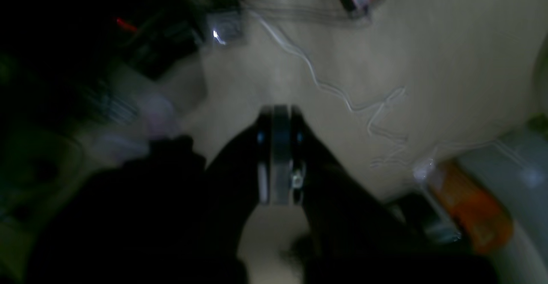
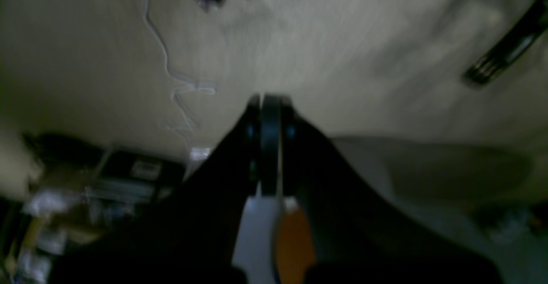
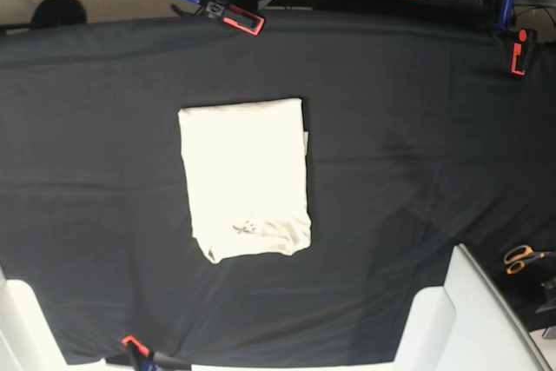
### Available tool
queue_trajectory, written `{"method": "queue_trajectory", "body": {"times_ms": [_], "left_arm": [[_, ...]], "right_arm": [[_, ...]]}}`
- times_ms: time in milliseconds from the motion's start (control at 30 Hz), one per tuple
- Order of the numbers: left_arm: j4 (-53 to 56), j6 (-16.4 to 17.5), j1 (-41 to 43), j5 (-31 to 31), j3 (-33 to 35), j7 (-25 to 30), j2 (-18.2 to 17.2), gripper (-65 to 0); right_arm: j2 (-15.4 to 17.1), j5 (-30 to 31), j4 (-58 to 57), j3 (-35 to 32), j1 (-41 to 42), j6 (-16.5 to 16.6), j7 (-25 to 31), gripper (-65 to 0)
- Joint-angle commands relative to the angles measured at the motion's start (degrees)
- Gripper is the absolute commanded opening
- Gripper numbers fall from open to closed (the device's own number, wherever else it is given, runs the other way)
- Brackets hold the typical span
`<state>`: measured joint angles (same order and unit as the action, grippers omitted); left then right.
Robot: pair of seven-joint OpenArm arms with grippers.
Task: Fold the T-shirt properly
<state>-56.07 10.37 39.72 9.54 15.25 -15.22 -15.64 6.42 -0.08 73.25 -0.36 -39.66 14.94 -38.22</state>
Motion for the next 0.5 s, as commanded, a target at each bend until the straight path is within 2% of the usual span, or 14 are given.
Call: {"method": "queue_trajectory", "body": {"times_ms": [0, 67, 133, 200, 267, 333, 400, 433, 467], "left_arm": [[5.92, -1.27, -1.62, -0.18, 1.41, 1.47, 0.03, -65.0], [21.66, -3.65, -8.12, -0.18, 4.14, 8.94, 2.32, -65.0], [35.46, -3.91, -13.92, -0.18, 6.25, 19.22, 3.81, -65.0], [45.22, -3.91, -18.05, -0.18, 6.51, 28.89, 5.05, -65.0], [50.84, -3.91, -21.4, -0.18, 6.34, 36.19, 5.4, -65.0], [51.37, -3.91, -23.68, -0.27, 6.16, 37.95, 5.48, -65.0], [51.37, -3.91, -25.97, -0.27, 6.16, 37.95, 5.75, -65.0], [51.72, -3.91, -27.29, -0.27, 6.16, 37.95, 6.36, -65.0], [51.9, -3.91, -28.25, -0.27, 6.16, 37.95, 6.63, -65.0]], "right_arm": [[0.22, -0.06, -3.41, 0.14, 0.85, -0.13, 1.25, -64.4], [0.4, -0.06, -13.52, 0.14, 4.63, -0.13, 6.08, -64.4], [1.19, 0.03, -25.74, 0.14, 9.37, -0.13, 13.12, -64.4], [1.37, 0.03, -39.89, 0.14, 14.38, -0.13, 22.44, -64.1], [1.37, 0.03, -54.84, 0.23, 20.1, -0.13, 35.27, -63.8], [1.1, 0.12, -65.12, 0.49, 23.79, -0.3, 48.37, -63.6], [0.4, 0.12, -69.43, 0.58, 25.64, -0.39, 61.21, -63.6], [-0.22, 0.12, -69.96, 0.58, 25.99, -0.57, 65.25, -63.6], [-0.48, 0.03, -69.87, 0.49, 26.43, -1.36, 66.92, -63.6]]}}
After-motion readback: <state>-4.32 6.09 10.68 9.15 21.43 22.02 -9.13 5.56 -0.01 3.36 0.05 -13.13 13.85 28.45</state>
